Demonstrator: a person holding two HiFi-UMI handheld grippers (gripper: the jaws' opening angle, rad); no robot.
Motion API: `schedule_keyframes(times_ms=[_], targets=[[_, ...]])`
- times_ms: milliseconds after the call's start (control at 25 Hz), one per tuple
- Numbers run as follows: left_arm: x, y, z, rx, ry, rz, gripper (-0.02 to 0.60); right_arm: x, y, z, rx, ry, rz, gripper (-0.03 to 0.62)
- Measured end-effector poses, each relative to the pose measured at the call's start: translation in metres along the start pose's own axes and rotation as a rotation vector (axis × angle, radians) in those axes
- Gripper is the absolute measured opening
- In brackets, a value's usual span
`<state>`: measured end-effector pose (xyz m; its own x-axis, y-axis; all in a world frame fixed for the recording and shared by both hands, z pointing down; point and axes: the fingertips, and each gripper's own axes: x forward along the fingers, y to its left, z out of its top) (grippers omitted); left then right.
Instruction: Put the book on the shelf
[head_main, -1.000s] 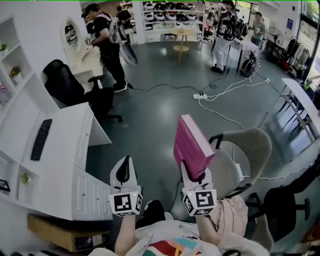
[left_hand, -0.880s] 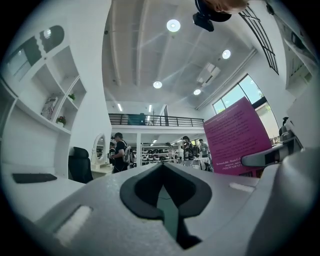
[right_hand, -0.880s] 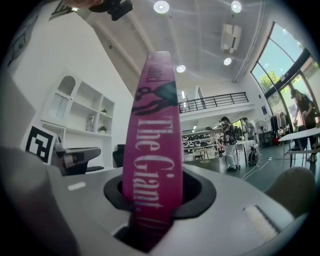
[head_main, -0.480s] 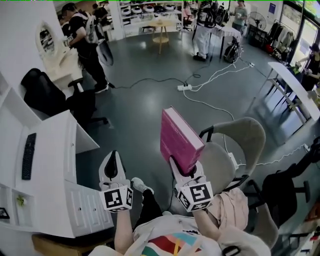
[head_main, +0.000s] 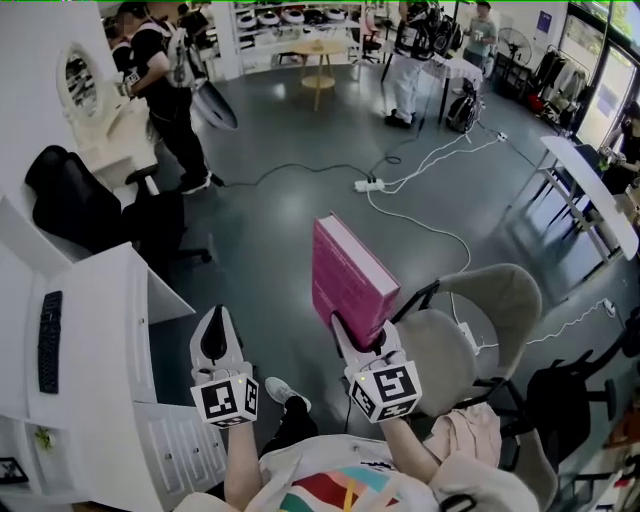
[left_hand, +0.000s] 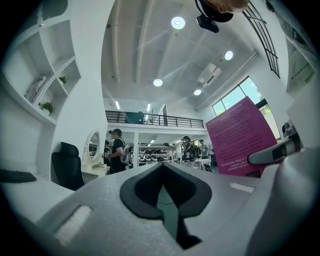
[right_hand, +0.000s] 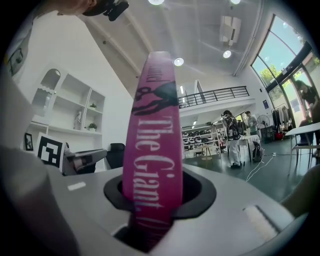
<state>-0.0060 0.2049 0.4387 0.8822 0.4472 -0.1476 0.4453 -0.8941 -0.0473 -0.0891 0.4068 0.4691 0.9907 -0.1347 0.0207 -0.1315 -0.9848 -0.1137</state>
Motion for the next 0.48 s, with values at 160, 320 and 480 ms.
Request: schedule_keyframes(times_ms=[160,320,480], targets=[[0.038,0.049,-0.005,-0.011,0.002,0.035,0.003,0.065,0.015,0.006,-0.008,0.017,0.045,0.141],[0.065,0.094,-0.009,-0.011,-0.002,0.107,0.003,0.127,0.026,0.013,-0.038,0.025,0.132,0.141],[0.076,0.162,-0.014,-0.007,-0.003,0.218,0.003,0.197,0.059,0.016,-0.043,0.022,0.216,0.14]])
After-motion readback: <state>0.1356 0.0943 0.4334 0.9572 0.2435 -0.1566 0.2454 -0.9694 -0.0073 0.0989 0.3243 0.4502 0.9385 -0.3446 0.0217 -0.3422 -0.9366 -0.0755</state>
